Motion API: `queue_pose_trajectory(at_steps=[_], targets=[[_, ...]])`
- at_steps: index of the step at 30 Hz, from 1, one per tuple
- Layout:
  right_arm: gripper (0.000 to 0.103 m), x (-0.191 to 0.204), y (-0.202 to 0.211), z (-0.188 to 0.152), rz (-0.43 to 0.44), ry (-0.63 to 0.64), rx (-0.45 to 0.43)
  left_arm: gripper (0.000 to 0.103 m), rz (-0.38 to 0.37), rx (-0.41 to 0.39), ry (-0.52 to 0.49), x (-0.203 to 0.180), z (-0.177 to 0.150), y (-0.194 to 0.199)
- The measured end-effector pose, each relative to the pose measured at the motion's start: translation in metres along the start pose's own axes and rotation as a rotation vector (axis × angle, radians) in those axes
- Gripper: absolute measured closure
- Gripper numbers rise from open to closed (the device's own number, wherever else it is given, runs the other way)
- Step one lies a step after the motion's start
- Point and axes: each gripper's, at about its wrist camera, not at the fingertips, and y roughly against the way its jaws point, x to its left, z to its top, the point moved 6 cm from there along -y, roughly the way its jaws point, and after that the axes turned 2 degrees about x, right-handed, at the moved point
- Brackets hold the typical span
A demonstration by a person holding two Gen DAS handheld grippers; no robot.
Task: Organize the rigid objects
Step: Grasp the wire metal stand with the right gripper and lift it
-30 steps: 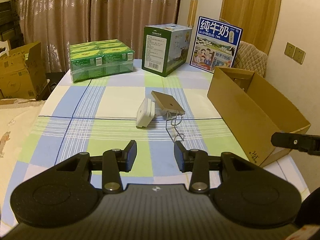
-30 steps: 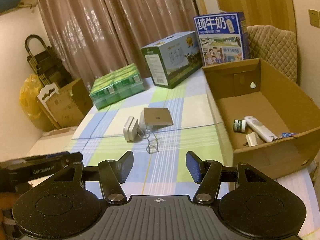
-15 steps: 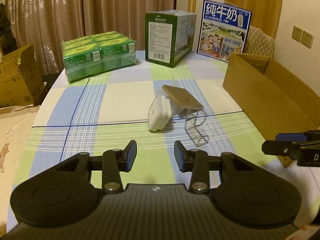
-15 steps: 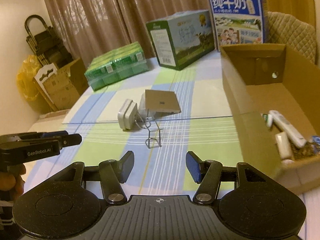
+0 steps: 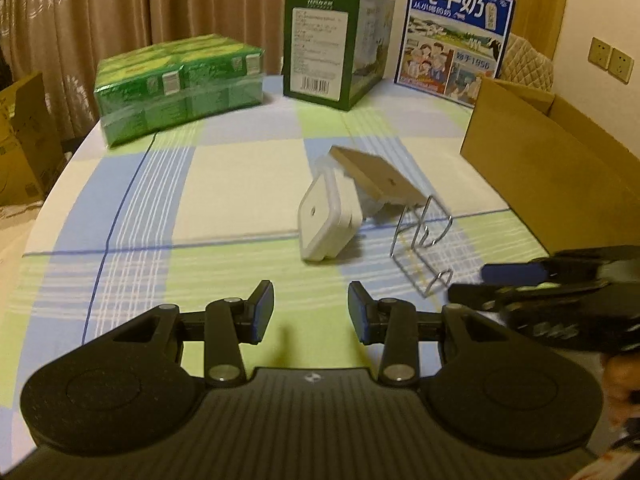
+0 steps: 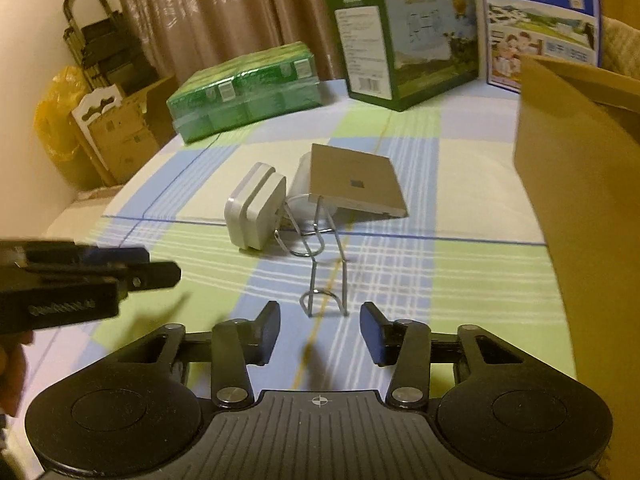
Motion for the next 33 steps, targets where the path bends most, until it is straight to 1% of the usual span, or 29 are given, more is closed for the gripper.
queue_pose_trajectory(at_steps=[2, 6, 7, 8, 13, 15, 16, 19, 20, 22, 24, 25, 27, 28, 29, 31, 33], targets=[[0.066, 0.001, -0.009, 0.001, -0.016, 0.031, 0.001, 0.068, -0.007, -0.002, 0.007, 0.000, 0.003, -0.003], [0.069, 0.004, -0.023, 0.002, -0.027, 0.068, 0.005, 0.068, -0.012, -0.003, 0.028, 0.002, 0.005, -0.006], [0.072, 0.004, -0.026, 0.002, -0.031, 0.077, 0.005, 0.068, -0.012, -0.006, 0.027, 0.003, 0.006, -0.005], [0.077, 0.004, -0.029, 0.001, -0.036, 0.086, 0.008, 0.068, -0.012, -0.007, 0.027, 0.002, 0.006, -0.005], [0.079, 0.000, -0.029, 0.000, -0.027, 0.046, 0.007, 0.068, -0.017, 0.009, 0.036, 0.003, 0.004, -0.008], [0.079, -0.004, -0.022, 0.000, 0.021, -0.026, 0.008, 0.068, -0.018, 0.015, 0.037, 0.003, 0.003, -0.009], [0.079, -0.008, -0.018, 0.000, 0.058, -0.083, 0.010, 0.068, -0.020, 0.016, 0.038, 0.003, 0.003, -0.009], [0.079, -0.027, -0.007, -0.004, 0.195, -0.333, 0.027, 0.068, -0.023, 0.014, 0.039, 0.002, 0.004, -0.009], [0.079, -0.033, -0.003, -0.006, 0.221, -0.394, 0.030, 0.068, -0.023, 0.015, 0.041, 0.002, 0.003, -0.009], [0.079, -0.044, 0.003, -0.011, 0.234, -0.473, 0.028, 0.068, -0.025, 0.017, 0.043, 0.002, 0.003, -0.009], [0.078, -0.051, 0.010, -0.014, 0.198, -0.492, 0.020, 0.068, -0.027, 0.018, 0.043, 0.002, 0.003, -0.009], [0.076, -0.055, 0.013, -0.015, 0.173, -0.492, 0.016, 0.068, -0.029, 0.019, 0.043, 0.001, 0.003, -0.009], [0.065, -0.060, 0.020, -0.016, 0.128, -0.470, 0.009, 0.068, -0.030, 0.018, 0.040, 0.000, 0.003, -0.009], [0.054, -0.062, 0.022, -0.017, 0.106, -0.449, 0.004, 0.068, -0.031, 0.018, 0.038, 0.000, 0.003, -0.009], [0.047, -0.061, 0.025, -0.016, 0.079, -0.413, -0.004, 0.068, -0.031, 0.018, 0.037, 0.000, 0.003, -0.010], [0.040, -0.057, 0.027, -0.017, 0.028, -0.314, -0.023, 0.068, -0.032, 0.018, 0.037, 0.000, 0.003, -0.010], [0.034, -0.051, 0.030, -0.019, -0.033, -0.177, -0.043, 0.068, -0.032, 0.017, 0.035, 0.000, 0.003, -0.010]])
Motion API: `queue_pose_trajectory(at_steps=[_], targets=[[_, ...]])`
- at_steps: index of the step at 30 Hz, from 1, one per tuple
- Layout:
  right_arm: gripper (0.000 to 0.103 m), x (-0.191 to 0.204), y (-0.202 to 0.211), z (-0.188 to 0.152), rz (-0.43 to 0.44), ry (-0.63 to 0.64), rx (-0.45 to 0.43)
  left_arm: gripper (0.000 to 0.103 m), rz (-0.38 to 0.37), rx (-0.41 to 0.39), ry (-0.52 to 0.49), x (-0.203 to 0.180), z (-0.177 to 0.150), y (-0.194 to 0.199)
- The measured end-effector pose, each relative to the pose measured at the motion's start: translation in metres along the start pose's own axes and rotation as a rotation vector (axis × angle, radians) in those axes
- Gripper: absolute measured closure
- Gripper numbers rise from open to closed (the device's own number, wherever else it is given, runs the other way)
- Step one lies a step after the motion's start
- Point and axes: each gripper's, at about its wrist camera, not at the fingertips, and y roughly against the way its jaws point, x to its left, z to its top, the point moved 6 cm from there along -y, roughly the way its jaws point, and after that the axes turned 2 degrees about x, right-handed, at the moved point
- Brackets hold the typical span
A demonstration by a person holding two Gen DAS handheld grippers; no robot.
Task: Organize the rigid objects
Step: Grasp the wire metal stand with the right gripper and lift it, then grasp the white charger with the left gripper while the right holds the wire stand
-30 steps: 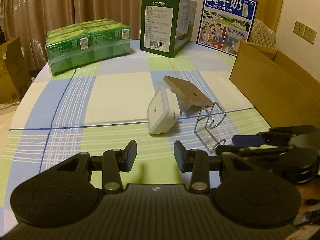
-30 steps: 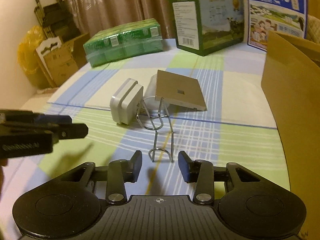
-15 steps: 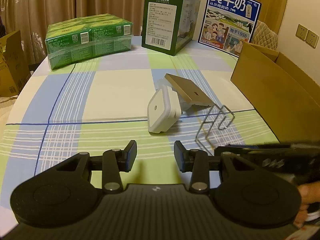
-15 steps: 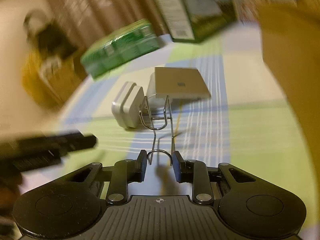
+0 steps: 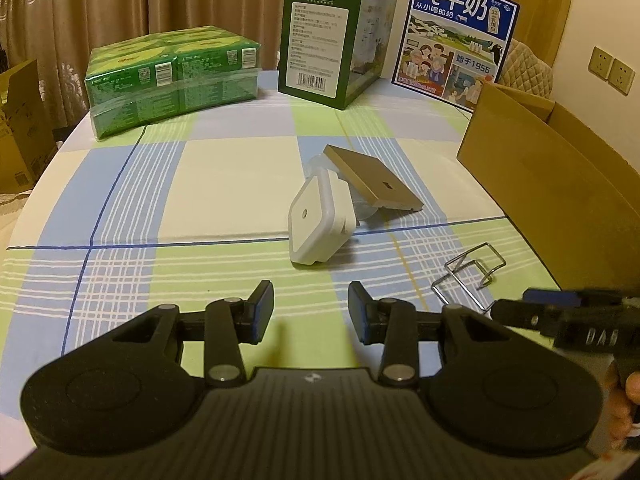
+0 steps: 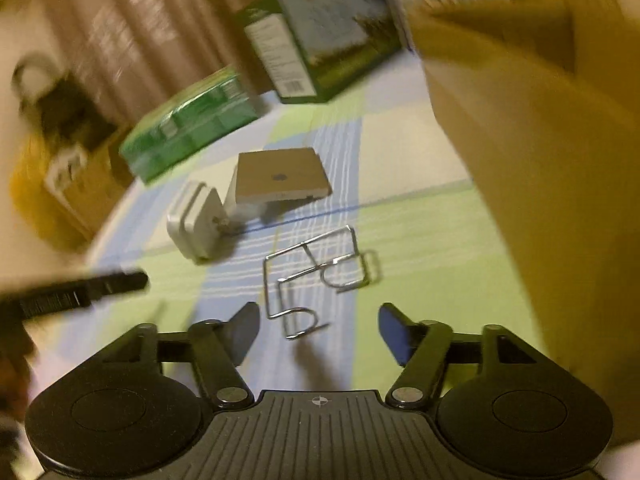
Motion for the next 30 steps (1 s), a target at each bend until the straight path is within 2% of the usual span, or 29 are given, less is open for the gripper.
queue_pose_trajectory(at_steps=[2, 5, 11, 24, 27, 29, 30], targets=[[0.027, 0.008, -0.003, -0.004, -0.044, 0.119, -0.021, 0.068, -0.003, 0.000, -0.004, -0.002, 0.000, -0.001], [0.024, 0.017, -0.009, -0.009, -0.066, 0.250, -0.045, 0.068, -0.009, 0.004, -0.013, -0.004, -0.001, -0.002], [0.024, 0.025, -0.032, -0.003, -0.112, 0.361, -0.073, 0.068, -0.016, 0.007, -0.029, -0.008, 0.001, -0.008], [0.024, 0.025, -0.050, 0.012, -0.124, 0.323, -0.078, 0.068, -0.021, 0.008, -0.045, -0.010, 0.006, -0.015], [0.029, 0.023, -0.052, 0.014, -0.118, 0.300, -0.073, 0.068, -0.023, 0.008, -0.047, -0.011, 0.007, -0.016], [0.038, 0.022, -0.053, 0.015, -0.116, 0.292, -0.066, 0.068, -0.023, 0.008, -0.046, -0.012, 0.008, -0.016], [0.038, 0.021, -0.054, 0.015, -0.114, 0.290, -0.062, 0.068, -0.023, 0.006, -0.046, -0.012, 0.008, -0.017]])
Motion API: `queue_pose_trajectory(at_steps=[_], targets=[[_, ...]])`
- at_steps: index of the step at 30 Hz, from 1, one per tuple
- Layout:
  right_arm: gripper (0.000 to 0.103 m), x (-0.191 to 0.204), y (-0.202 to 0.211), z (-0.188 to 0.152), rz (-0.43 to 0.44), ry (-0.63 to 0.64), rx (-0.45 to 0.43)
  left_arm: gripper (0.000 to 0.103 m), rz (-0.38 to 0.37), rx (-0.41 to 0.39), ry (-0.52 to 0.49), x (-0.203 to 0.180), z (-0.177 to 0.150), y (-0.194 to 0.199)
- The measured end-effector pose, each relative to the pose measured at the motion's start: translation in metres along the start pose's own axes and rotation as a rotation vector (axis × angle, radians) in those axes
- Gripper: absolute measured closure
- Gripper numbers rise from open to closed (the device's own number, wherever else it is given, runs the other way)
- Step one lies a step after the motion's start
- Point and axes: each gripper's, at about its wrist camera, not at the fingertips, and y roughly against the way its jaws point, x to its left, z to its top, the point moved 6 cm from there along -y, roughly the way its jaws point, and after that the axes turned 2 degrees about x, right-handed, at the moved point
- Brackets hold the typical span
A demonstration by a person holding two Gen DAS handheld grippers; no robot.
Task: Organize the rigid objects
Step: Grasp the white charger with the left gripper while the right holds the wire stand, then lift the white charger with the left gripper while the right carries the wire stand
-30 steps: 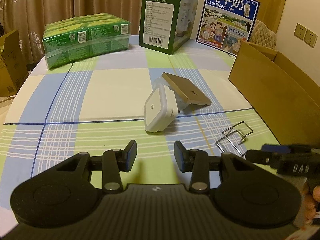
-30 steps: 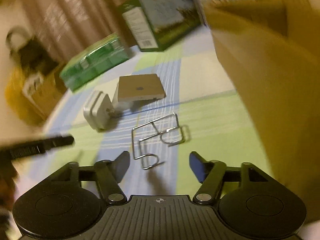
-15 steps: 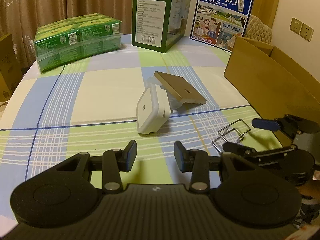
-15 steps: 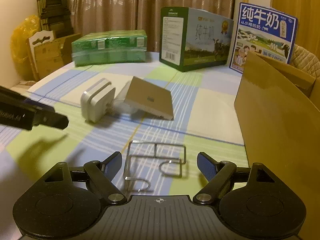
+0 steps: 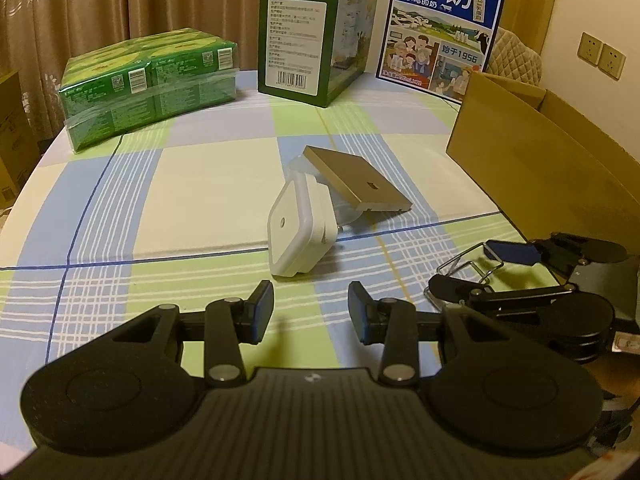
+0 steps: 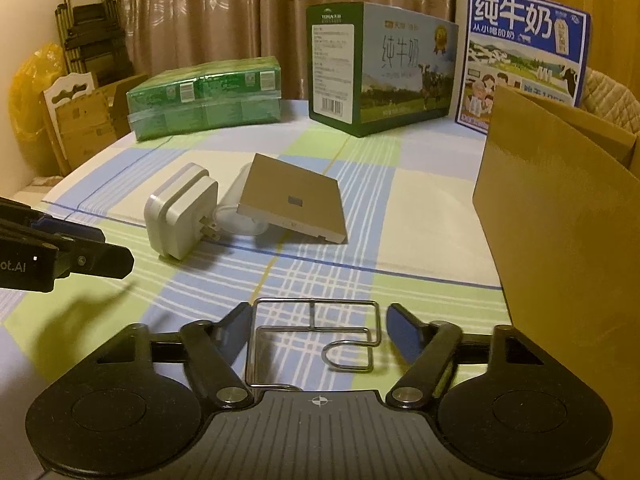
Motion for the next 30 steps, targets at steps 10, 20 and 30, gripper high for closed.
queue_pose_trajectory(at_steps=[10, 20, 30], targets=[[0.038, -0.005, 0.011, 0.003, -0.007, -0.046, -0.018, 0.055, 0.012, -0.061, -0.022, -0.003, 0.012, -0.011], [0.038, -0.006, 0.020, 0.004, 0.000, -0.070, -0.020, 0.058, 0.075, -0.118, -0.128, -0.010, 0.021, -0.035], [0.038, -0.007, 0.031, 0.002, -0.003, -0.072, -0.009, 0.077, 0.082, -0.085, -0.156, -0.021, 0.010, -0.025]])
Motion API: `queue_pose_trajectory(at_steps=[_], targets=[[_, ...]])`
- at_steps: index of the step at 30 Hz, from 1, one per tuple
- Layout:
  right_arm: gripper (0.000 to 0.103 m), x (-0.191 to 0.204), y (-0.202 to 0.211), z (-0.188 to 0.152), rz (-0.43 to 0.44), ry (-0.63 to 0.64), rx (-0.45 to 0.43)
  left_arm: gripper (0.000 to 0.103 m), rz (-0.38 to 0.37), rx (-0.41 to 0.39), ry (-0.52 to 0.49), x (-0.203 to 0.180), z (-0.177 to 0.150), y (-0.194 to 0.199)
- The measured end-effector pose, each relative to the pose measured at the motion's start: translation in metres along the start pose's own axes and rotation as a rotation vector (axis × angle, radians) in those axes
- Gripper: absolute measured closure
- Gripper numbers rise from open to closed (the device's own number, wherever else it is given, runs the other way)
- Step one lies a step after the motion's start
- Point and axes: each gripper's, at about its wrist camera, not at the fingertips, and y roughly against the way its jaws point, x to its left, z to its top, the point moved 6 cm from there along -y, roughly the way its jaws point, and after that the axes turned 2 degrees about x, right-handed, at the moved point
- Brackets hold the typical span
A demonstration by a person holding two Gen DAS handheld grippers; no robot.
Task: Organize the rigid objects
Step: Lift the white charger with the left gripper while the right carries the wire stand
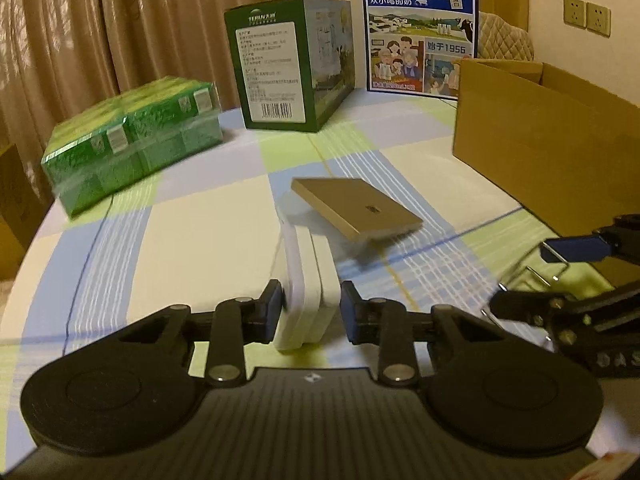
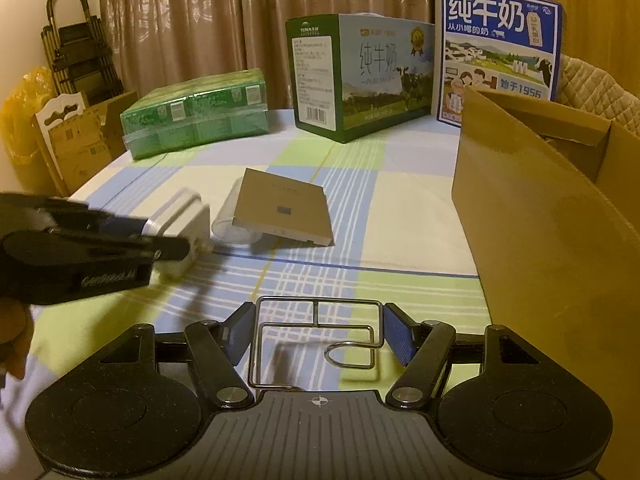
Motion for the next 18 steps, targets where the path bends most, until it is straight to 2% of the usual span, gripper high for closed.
queue_pose_trajectory(at_steps=[7, 13, 18], targets=[[0.038, 0.003, 0.030, -0.008, 0.004, -0.017, 0.005, 0.077, -0.044, 0.050, 0.015, -0.026, -0.031, 0.049], [0.038, 0.007, 0.061, -0.028, 0.005, -0.034, 0.018, 0.077, -0.036, 0.039, -0.027, -0.052, -0.060, 0.084], [0.038, 0.003, 0.078, -0.041, -0.008, -0.057, 0.030, 0.075, -0.066, 0.029, 0.031, -0.054, -0.067, 0.094]])
